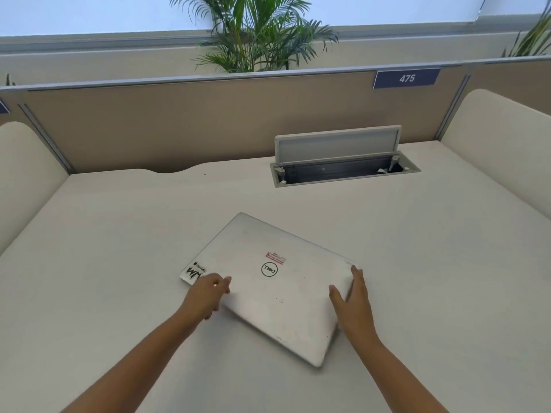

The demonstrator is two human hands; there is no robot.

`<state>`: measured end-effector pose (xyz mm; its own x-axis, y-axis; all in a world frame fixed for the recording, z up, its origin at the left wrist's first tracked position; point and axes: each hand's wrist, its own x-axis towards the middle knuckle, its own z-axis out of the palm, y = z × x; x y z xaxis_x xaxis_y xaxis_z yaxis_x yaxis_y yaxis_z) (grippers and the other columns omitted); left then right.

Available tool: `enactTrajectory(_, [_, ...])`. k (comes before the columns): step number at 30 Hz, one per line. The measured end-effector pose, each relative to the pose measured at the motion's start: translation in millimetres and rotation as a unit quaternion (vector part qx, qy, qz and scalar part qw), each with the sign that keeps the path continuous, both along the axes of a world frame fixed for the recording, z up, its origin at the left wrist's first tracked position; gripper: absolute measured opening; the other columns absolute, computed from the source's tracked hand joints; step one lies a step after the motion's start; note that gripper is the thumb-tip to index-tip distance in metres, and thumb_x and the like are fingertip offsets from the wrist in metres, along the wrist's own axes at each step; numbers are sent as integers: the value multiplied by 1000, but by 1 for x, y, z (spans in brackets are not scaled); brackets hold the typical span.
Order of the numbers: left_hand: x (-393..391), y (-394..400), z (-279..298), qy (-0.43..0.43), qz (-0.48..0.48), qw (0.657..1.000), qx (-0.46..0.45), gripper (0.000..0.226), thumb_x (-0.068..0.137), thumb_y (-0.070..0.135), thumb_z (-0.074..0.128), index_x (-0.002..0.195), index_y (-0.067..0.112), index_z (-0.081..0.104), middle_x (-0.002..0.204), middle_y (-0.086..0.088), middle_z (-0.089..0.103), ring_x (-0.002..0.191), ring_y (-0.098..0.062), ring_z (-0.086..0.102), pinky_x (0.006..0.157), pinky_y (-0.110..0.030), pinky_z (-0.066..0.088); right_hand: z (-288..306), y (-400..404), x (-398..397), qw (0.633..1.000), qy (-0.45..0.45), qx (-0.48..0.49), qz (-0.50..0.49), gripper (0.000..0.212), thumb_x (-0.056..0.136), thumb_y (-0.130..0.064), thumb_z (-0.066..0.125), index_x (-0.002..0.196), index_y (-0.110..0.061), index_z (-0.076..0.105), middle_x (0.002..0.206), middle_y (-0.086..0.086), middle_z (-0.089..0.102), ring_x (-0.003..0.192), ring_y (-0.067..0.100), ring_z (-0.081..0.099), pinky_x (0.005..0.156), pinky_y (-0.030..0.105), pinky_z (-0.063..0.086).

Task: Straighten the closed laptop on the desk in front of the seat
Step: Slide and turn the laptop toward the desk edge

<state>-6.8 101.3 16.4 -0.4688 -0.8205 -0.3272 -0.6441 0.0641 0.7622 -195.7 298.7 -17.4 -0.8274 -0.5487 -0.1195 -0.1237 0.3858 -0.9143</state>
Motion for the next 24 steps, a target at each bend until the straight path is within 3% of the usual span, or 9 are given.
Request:
enactTrajectory(4, [0, -34, 2, 16, 69, 980, -187, 10, 89, 22, 43, 87, 21, 53, 63, -2, 64, 46, -16, 57, 51, -27, 41, -2, 2, 7, 999, -30, -9, -34, 68, 91, -18, 52, 146, -15, 13, 157, 0, 15, 143, 14, 15, 115, 31, 17])
enactTrajectory(7, [0, -53, -5, -4, 57, 976, -212, 19, 87, 18, 44, 103, 22, 53, 88, -3, 64, 65, -23, 65, 58, -31, 47, -5, 0, 10, 998, -25, -9, -48, 70, 91, -15, 53, 146, -13, 11, 156, 2, 16, 143, 15, 16, 115, 31, 17])
enactTrajectory(10, [-7, -66, -10, -54, 42, 970, -233, 30, 83, 16, 49, 112, 18, 55, 104, -6, 63, 91, -31, 58, 76, -42, 50, -6, -2, 9, 996, -44, -26, -68, 70, 90, -15, 54, 147, -14, 13, 155, 2, 21, 141, 16, 21, 115, 34, 21])
enactTrajectory(17, [-26, -84, -19, -57, 43, 989, -130, 38, 83, 23, 61, 118, 8, 57, 119, -14, 61, 102, -35, 59, 91, -42, 47, -8, -8, 12, 987, -78, -77, -116, 69, 86, -17, 61, 143, -17, 23, 138, -4, 41, 121, 5, 39, 98, 22, 30])
enactTrajectory(20, [-26, -94, -19, -44, 52, 995, -68, 39, 84, 27, 62, 114, 3, 59, 115, -14, 63, 99, -33, 60, 88, -38, 46, -11, -5, 8, 980, -109, -107, -127, 70, 87, -13, 61, 144, -14, 21, 148, 1, 34, 134, 11, 34, 105, 24, 28])
enactTrajectory(24, [-24, -103, -15, -2, 65, 998, -11, 32, 82, 26, 65, 103, 1, 65, 99, -12, 60, 90, -26, 54, 80, -33, 41, -16, -5, 16, 980, -103, -114, -129, 65, 87, -10, 60, 142, -15, 28, 143, -4, 39, 124, 3, 38, 102, 23, 30])
